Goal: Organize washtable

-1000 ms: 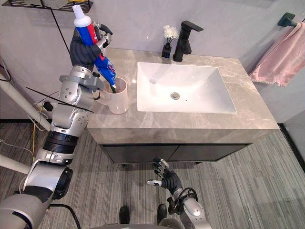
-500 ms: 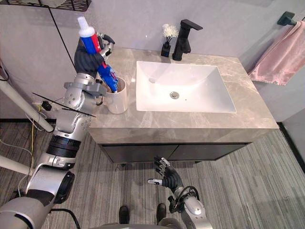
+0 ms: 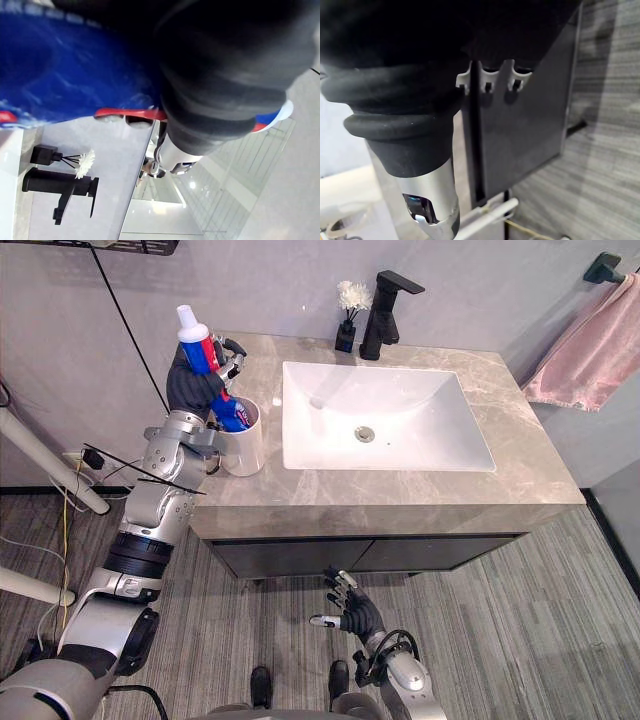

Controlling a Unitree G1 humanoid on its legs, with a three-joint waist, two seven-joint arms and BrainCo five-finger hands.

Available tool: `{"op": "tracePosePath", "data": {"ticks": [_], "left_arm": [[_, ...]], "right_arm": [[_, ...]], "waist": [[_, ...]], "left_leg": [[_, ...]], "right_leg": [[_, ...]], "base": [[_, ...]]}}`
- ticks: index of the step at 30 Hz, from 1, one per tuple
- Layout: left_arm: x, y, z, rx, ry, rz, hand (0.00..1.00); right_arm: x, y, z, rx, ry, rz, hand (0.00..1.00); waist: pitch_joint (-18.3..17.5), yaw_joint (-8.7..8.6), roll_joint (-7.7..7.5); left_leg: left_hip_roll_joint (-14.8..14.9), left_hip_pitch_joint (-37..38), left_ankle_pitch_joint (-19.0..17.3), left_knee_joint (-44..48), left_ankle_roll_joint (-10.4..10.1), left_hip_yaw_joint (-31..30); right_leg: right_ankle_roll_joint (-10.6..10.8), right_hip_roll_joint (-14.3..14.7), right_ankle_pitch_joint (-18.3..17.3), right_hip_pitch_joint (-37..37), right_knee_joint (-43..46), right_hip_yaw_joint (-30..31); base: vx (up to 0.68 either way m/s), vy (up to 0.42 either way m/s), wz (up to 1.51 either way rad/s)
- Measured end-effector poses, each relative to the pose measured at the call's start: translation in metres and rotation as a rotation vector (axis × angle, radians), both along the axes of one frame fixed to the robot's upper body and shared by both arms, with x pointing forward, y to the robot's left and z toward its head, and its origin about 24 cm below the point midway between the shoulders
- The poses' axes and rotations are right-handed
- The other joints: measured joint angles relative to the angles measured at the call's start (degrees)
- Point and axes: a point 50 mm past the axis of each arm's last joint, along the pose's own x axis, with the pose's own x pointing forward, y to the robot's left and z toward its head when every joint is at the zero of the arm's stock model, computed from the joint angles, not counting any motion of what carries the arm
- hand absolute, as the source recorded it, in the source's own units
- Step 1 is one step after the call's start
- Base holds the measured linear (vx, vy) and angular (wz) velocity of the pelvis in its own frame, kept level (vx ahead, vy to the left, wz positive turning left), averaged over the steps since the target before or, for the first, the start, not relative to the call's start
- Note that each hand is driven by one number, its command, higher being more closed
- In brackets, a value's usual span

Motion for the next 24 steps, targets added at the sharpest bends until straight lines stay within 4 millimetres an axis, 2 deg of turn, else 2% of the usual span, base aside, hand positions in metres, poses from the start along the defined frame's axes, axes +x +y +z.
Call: {"op": "tracePosePath", "data": {"ticks": [15,19,22,24], "left_arm": [[-0.001,-0.006,0.006,0.009,-0.026,-0.004,0.00],[-0.001,-0.009,0.018,0.010,-0.066,-0.012,0.00],[-0.006,-0.008,0.036,0.025,-0.134,-0.016,0.00],[-0.008,-0.008,0.056,0.037,-0.203,-0.018,0.00]], "right_arm": [[0.001,0.001,0.000,-0.019,-0.007,0.012,0.00],[0.001,0.001,0.000,-0.019,-0.007,0.013,0.00],[0.002,0.002,0.001,-0.019,-0.010,0.017,0.00],[0.002,0.004,0.001,-0.021,-0.012,0.032,0.00]], "waist": [[0.34,0.03,0.46],[0.34,0.10,0.46],[0.33,0.06,0.48],[0.33,0.26,0.48]], "left_leg": [[-0.04,-0.04,-0.16,0.00,0.05,0.19],[-0.06,-0.03,-0.15,0.11,0.06,-0.02],[-0.06,0.00,-0.14,0.22,0.06,-0.15],[-0.08,0.00,-0.14,0.39,0.07,-0.41]], "right_leg": [[0.01,-0.03,-0.01,-0.19,0.11,0.21],[0.01,-0.05,-0.01,-0.02,0.11,0.02],[0.00,-0.04,-0.01,0.07,0.11,-0.05],[0.00,-0.06,-0.01,0.28,0.11,-0.36]], "base": [[0.00,0.000,0.00],[0.00,0.000,0.01],[0.00,0.000,0.00],[0.00,0.000,0.06]]}}
